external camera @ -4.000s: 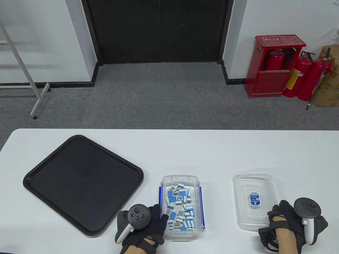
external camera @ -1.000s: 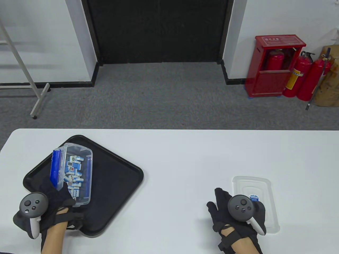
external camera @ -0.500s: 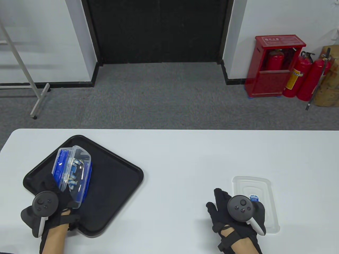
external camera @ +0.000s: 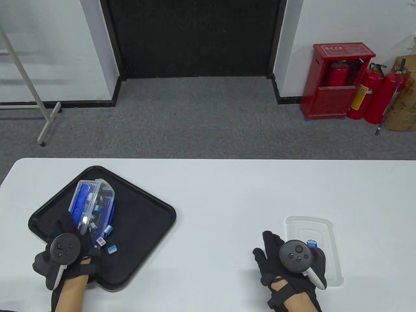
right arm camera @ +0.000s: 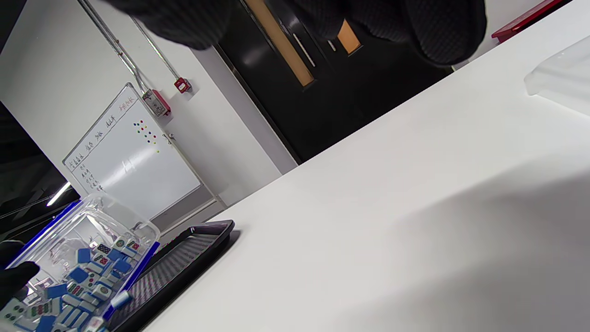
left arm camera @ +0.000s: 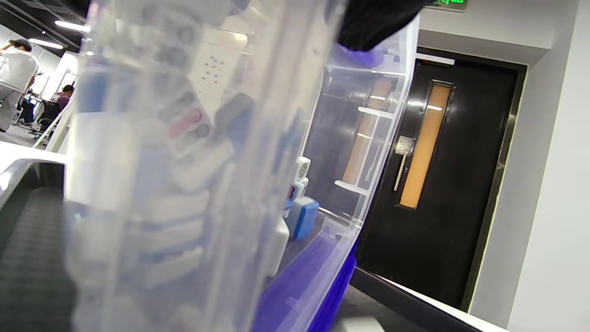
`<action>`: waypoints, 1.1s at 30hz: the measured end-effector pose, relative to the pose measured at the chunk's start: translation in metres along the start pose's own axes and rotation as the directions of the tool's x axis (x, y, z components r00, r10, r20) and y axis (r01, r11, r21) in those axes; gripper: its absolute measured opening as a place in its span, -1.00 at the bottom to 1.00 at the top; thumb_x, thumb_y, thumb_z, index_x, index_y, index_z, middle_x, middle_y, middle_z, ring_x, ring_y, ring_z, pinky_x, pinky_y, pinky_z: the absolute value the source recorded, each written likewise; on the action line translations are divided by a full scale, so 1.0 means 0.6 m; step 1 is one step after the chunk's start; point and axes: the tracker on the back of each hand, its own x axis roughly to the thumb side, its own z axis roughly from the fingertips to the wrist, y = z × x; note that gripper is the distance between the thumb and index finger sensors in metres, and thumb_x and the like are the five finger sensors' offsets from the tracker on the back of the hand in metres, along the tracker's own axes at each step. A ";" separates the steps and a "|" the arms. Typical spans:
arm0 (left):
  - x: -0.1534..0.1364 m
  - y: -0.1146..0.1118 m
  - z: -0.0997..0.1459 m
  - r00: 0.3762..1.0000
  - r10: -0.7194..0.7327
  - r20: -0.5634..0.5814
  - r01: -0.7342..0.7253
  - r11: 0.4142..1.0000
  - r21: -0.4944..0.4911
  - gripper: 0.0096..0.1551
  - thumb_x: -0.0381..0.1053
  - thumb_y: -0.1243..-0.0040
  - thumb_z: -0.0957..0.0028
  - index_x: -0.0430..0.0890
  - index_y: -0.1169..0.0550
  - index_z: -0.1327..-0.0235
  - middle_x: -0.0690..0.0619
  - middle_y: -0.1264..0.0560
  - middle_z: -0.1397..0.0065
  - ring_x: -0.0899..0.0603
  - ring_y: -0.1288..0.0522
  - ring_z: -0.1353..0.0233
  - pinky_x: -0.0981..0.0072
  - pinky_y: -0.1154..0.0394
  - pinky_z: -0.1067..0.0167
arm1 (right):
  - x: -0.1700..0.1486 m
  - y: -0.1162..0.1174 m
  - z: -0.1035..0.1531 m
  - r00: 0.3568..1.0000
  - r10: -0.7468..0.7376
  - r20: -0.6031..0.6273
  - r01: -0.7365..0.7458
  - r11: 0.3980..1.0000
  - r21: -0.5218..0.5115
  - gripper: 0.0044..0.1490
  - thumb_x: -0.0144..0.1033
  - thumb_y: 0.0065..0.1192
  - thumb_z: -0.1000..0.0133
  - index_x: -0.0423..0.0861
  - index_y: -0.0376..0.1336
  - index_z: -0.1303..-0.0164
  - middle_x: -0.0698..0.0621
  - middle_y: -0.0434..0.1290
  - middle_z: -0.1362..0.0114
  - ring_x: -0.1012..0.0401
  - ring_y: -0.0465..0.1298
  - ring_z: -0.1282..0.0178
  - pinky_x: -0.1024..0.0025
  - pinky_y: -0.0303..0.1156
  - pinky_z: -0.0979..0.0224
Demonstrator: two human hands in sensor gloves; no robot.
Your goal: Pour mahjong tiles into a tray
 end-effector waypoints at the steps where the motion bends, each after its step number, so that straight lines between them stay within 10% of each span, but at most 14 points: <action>1: 0.002 0.000 0.000 1.000 -0.007 0.004 0.007 1.000 0.001 -0.13 0.08 -0.28 -0.15 -0.15 -0.07 -0.49 -0.35 -0.14 -0.44 -0.51 -0.38 -0.22 -0.43 -0.31 -0.14 | 0.000 0.000 0.000 1.000 0.001 0.000 -0.001 1.000 0.000 -0.07 -0.02 0.08 -0.05 -0.37 0.02 -0.46 -0.52 0.10 -0.47 -0.44 0.26 -0.30 -0.49 -0.01 -0.35; 33: 0.027 -0.003 0.004 0.984 -0.162 0.073 0.160 0.987 0.033 -0.19 0.01 -0.25 -0.14 -0.13 -0.08 -0.49 -0.33 -0.14 -0.45 -0.51 -0.38 -0.25 -0.42 -0.29 -0.15 | 0.002 0.018 -0.001 1.000 0.021 -0.007 -0.020 0.998 0.059 -0.06 -0.01 0.07 -0.05 -0.35 -0.01 -0.47 -0.52 0.02 -0.51 -0.46 0.20 -0.36 -0.50 -0.07 -0.37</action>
